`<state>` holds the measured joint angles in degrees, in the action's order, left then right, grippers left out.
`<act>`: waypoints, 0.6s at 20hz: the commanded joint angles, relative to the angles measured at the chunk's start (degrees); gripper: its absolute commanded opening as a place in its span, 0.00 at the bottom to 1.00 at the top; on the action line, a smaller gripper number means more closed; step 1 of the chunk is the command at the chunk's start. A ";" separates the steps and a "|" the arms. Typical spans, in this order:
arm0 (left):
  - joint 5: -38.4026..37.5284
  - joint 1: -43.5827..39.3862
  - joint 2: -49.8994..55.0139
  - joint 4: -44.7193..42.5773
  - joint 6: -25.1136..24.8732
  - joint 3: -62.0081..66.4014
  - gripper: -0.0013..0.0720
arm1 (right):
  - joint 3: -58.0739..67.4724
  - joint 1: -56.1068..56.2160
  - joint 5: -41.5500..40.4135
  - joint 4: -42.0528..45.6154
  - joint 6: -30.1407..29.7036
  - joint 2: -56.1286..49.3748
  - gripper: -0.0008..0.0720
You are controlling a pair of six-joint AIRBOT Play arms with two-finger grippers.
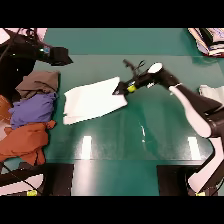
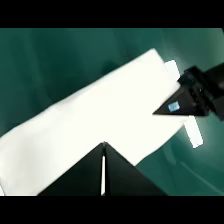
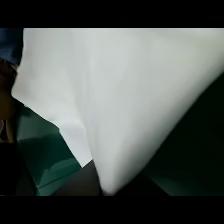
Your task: Fold the shirts.
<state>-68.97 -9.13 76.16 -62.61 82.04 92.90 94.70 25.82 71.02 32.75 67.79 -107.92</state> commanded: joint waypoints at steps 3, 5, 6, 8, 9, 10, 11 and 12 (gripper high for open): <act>2.01 -7.72 0.00 0.22 -0.02 0.00 0.05 | 1.25 -18.49 1.62 11.13 3.56 11.72 0.03; 3.17 -9.49 0.02 0.22 0.00 0.00 0.05 | 1.25 -27.85 1.77 15.02 4.22 16.09 0.03; 3.91 -10.25 0.02 0.22 0.00 0.00 0.05 | 1.25 -32.46 1.66 16.06 4.22 17.81 0.03; 5.86 -11.74 0.02 0.22 0.02 0.00 0.05 | 1.25 -41.90 1.36 16.85 4.22 20.22 0.03; 6.80 -12.33 0.02 0.22 0.02 0.00 0.05 | 1.25 -46.51 1.38 16.83 4.22 20.83 0.03; 7.37 -12.68 0.02 0.26 0.02 0.00 0.05 | 1.25 -50.38 1.66 16.72 4.22 20.96 0.03; 7.63 -12.66 0.02 0.85 0.04 0.00 0.05 | 1.25 -53.92 2.27 16.76 4.22 20.92 0.03; 7.74 -12.66 0.02 0.90 0.02 0.00 0.05 | 1.22 -56.78 2.82 16.79 4.22 20.85 0.03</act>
<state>-62.96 -20.82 76.16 -62.19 82.02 92.90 95.88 -21.15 72.79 48.49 71.77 -88.40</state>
